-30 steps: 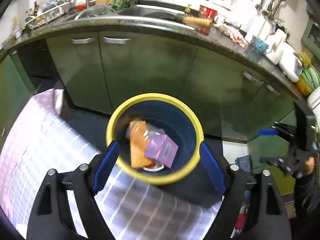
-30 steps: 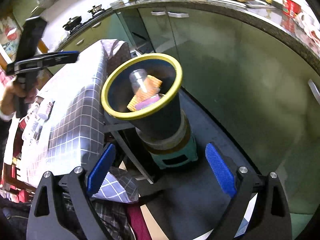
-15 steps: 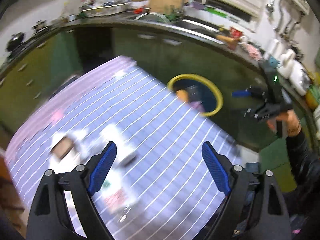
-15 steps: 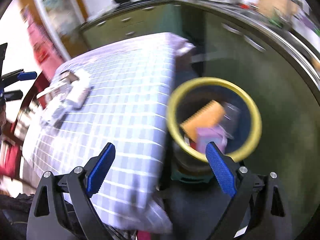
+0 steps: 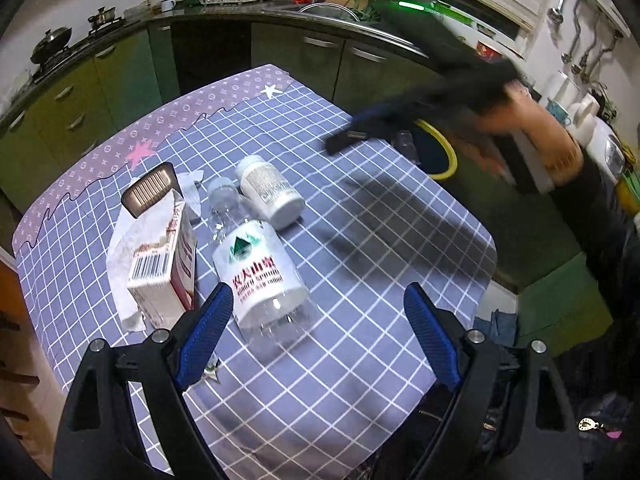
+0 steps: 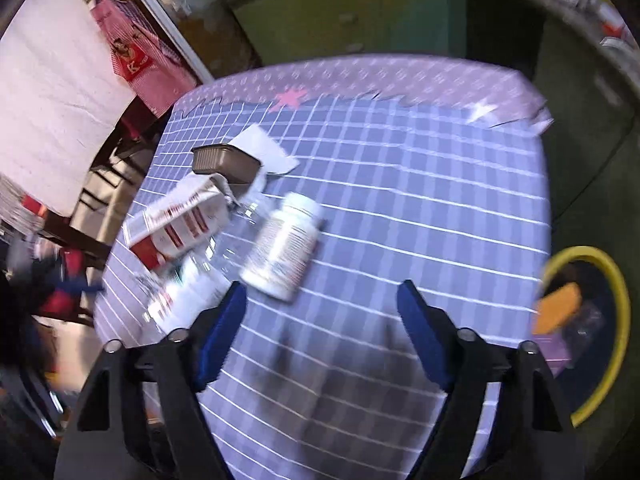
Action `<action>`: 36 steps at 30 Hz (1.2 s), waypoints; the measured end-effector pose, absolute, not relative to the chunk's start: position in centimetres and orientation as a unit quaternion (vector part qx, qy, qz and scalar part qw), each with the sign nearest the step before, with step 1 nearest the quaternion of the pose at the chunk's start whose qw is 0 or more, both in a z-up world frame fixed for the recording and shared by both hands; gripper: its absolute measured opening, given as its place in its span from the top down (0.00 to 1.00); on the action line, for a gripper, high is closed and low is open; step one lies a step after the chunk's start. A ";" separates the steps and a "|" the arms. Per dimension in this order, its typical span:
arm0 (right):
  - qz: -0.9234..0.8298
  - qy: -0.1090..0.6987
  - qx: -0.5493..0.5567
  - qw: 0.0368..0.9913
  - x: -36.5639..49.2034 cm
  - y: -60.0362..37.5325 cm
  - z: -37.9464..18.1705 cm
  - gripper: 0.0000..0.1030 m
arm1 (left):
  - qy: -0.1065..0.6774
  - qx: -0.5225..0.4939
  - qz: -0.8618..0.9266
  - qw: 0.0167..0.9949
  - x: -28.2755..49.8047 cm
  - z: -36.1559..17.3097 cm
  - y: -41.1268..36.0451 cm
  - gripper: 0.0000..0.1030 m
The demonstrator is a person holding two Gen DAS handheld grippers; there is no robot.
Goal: Collect trash
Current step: 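Grasp the white supplement bottle with the right gripper, then carry the supplement bottle over the bin and open the right gripper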
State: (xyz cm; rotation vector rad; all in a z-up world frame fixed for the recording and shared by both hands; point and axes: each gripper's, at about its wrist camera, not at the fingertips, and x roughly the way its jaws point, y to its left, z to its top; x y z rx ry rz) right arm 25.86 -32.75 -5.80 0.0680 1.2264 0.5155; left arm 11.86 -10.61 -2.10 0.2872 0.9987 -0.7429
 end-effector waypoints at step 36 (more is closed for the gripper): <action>0.210 0.658 0.020 0.723 29.8 -26.9 -10.9 0.54 | 0.465 0.117 -0.369 0.797 10.0 -3.3 -7.4 0.19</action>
